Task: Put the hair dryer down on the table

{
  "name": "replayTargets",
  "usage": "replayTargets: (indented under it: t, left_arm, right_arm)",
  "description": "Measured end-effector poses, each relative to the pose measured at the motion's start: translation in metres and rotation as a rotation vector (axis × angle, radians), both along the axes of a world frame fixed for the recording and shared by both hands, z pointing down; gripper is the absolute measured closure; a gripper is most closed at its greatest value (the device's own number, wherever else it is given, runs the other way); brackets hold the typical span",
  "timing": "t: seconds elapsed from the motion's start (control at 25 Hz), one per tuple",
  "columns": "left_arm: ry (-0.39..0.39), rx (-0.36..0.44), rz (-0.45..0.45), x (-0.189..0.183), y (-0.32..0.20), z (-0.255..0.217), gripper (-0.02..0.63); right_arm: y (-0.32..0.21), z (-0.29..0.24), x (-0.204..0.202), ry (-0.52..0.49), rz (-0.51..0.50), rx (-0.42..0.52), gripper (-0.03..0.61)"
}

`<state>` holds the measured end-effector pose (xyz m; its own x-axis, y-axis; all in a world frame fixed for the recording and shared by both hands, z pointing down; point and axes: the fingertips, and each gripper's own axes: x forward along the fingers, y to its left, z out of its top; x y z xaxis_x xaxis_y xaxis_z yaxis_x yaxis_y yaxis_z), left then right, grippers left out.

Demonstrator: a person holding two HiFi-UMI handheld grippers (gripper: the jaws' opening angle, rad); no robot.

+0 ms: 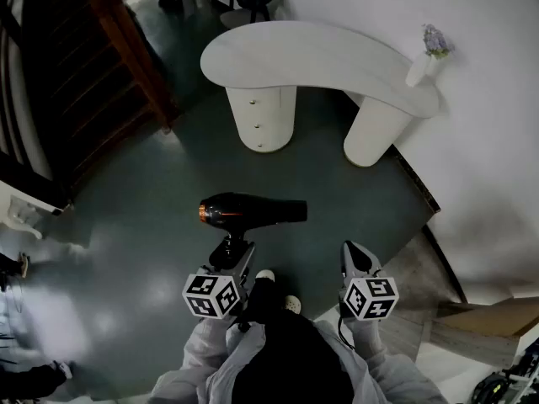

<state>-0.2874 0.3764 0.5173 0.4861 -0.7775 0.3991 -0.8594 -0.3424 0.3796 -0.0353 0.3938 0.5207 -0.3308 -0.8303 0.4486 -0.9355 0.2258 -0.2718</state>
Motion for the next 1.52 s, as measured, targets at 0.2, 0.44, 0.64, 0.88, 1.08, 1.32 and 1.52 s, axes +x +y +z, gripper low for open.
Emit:
replayTargets:
  t: [0.2, 0.44, 0.64, 0.88, 1.08, 1.32, 1.52]
  left_arm:
    - [0.0, 0.009, 0.039, 0.004, 0.053, -0.007, 0.333]
    - [-0.02, 0.03, 0.086, -0.016, 0.096, -0.011, 0.333]
    - [-0.007, 0.044, 0.107, -0.03, 0.119, -0.011, 0.333]
    - [0.011, 0.066, 0.124, -0.033, 0.13, -0.019, 0.333]
    - [0.013, 0.089, 0.133, -0.028, 0.125, -0.021, 0.333]
    - [0.027, 0.092, 0.102, -0.026, 0.093, -0.021, 0.333]
    - [0.018, 0.099, 0.088, -0.005, 0.039, -0.02, 0.333]
  right_arm:
    - [0.058, -0.006, -0.002, 0.014, 0.016, 0.003, 0.568]
    - [0.111, -0.018, -0.024, 0.012, 0.066, 0.044, 0.568]
    - [0.139, -0.023, -0.044, -0.002, 0.105, 0.065, 0.568]
    - [0.159, -0.032, -0.059, 0.01, 0.102, 0.077, 0.568]
    - [0.155, -0.034, -0.059, 0.015, 0.099, 0.08, 0.568]
    - [0.116, -0.035, -0.059, 0.0, 0.077, 0.088, 0.568]
    - [0.062, -0.04, -0.039, -0.005, 0.056, 0.119, 0.568]
